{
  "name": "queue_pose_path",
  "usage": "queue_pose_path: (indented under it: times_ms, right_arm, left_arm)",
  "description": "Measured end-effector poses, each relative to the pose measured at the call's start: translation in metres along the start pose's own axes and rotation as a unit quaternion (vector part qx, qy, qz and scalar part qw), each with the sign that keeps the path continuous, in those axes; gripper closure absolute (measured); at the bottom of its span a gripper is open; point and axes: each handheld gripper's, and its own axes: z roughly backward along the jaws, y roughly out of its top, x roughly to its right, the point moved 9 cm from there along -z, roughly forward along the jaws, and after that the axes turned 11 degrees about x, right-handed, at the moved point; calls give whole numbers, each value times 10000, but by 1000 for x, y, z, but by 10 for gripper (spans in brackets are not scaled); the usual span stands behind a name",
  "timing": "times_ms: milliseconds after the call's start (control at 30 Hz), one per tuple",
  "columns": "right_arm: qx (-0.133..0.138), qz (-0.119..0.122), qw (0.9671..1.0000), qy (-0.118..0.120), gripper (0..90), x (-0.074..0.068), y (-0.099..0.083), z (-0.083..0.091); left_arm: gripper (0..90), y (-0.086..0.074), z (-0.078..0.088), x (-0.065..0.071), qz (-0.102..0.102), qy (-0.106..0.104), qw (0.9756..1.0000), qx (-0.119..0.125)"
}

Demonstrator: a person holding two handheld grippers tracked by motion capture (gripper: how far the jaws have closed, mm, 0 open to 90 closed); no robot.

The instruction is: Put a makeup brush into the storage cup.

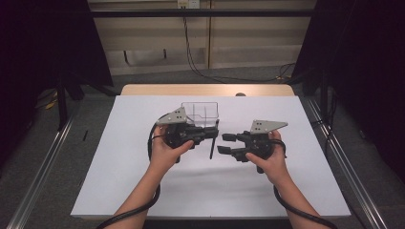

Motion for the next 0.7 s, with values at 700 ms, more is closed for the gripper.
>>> queue_pose_path:
  times_ms: [700]
  right_arm:
    - [63, 196, 9983, -541, 143, 15, -6, 27]
  left_arm:
    - [838, 4, 12, -9, -21, 213, 9997, 129]
